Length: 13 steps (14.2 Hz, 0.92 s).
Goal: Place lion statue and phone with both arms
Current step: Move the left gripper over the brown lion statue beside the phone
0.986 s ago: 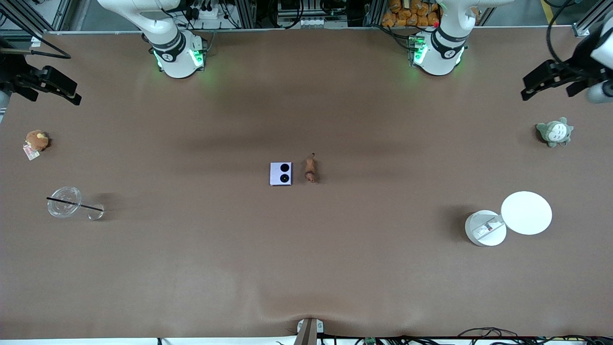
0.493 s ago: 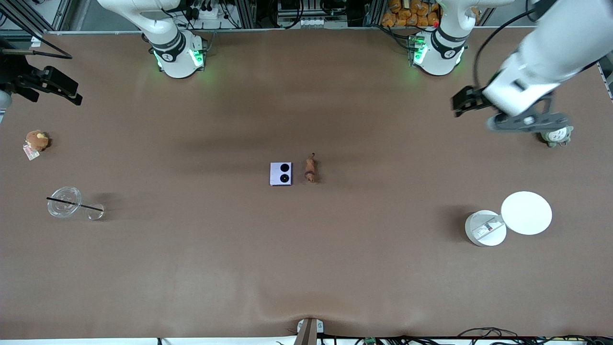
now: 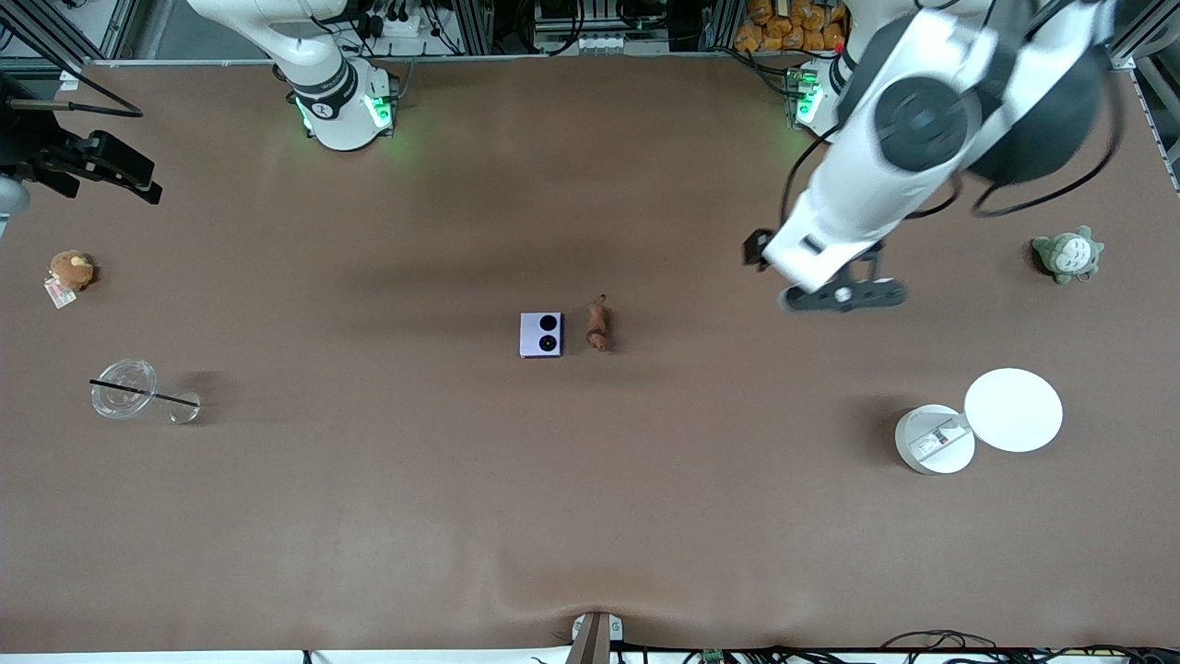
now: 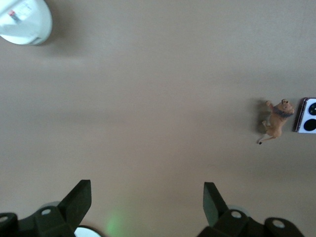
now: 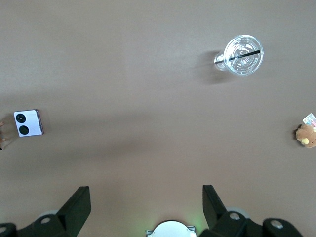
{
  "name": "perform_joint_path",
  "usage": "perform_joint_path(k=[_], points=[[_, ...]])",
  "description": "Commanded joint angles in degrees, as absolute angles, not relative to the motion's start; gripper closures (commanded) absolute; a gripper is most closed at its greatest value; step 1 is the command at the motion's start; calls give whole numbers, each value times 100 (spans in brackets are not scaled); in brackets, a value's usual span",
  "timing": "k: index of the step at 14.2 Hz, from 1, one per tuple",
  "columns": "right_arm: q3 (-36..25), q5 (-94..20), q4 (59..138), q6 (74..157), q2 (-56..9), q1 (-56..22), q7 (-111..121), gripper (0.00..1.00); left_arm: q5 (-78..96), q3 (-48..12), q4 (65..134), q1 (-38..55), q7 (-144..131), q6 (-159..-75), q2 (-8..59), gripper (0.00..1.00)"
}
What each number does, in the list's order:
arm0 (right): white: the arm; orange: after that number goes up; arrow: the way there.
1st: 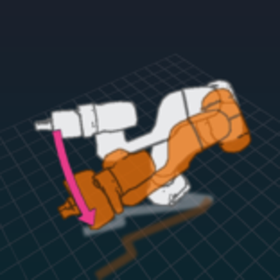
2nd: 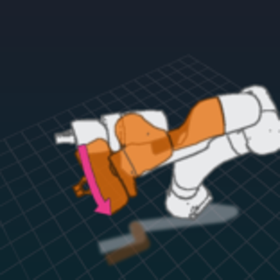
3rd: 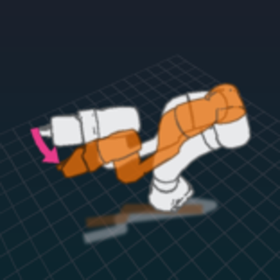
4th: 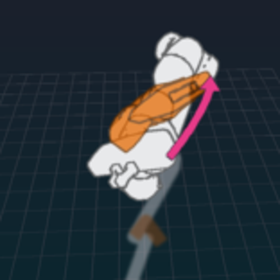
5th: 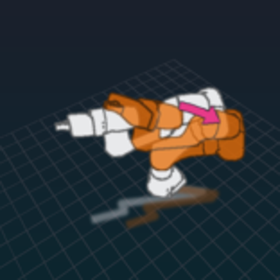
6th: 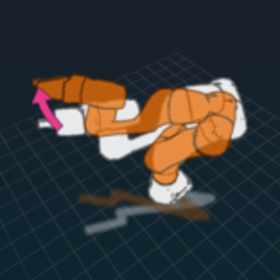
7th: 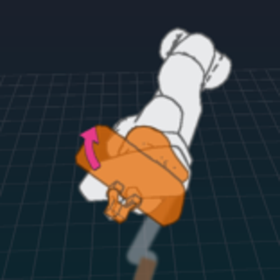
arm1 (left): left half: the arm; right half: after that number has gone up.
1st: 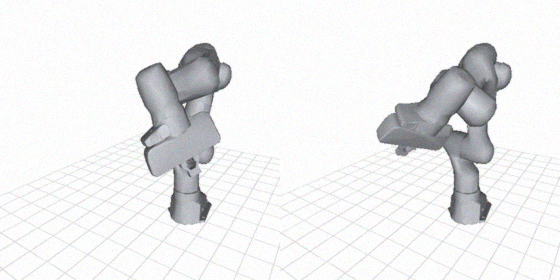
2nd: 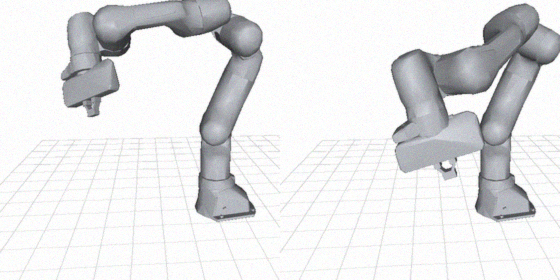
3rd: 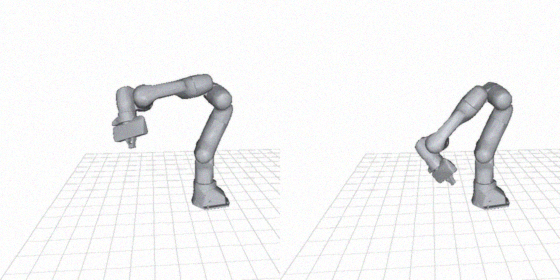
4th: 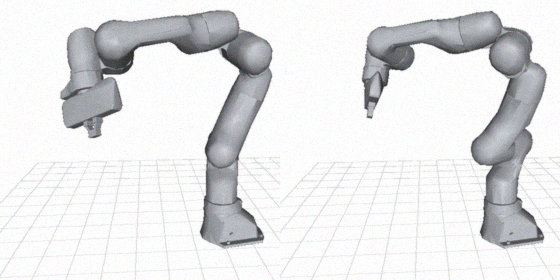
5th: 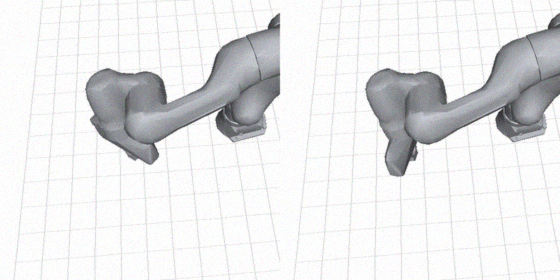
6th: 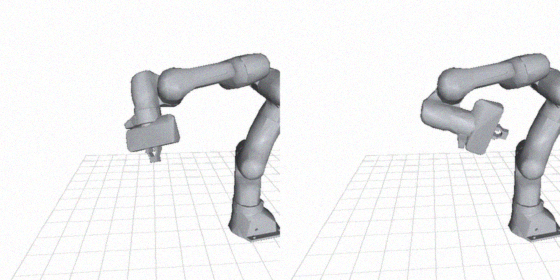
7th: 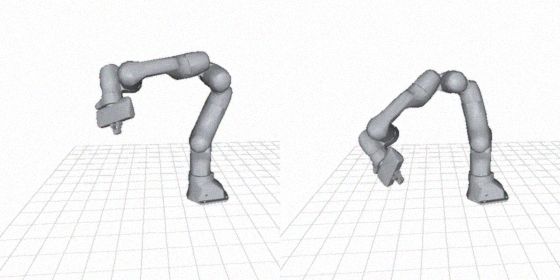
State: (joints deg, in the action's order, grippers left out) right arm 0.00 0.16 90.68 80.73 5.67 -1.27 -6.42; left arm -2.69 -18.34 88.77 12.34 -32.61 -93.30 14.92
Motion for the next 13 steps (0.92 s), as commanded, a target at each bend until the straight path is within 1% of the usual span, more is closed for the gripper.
perform_joint_path(k=[1,3,5,10,13], points=[[0,132,9114,8077,615,-149,-598,0,-360,-1846,8728,1449,-3628,-9797,2055,0],[-9,132,9114,8095,607,-123,-598,0,-351,-1846,8693,1695,-4041,-10281,2389,0],[-9,123,9114,8077,606,-123,-598,0,-360,-1837,8675,1950,-4279,-10563,2662,0],[-9,123,9114,8051,606,-123,-598,0,-369,-1837,8684,2285,-4806,-11266,3137,0],[-9,123,9114,8051,606,-114,-598,0,-448,-1793,8710,2609,-5421,-11890,3453,0]])
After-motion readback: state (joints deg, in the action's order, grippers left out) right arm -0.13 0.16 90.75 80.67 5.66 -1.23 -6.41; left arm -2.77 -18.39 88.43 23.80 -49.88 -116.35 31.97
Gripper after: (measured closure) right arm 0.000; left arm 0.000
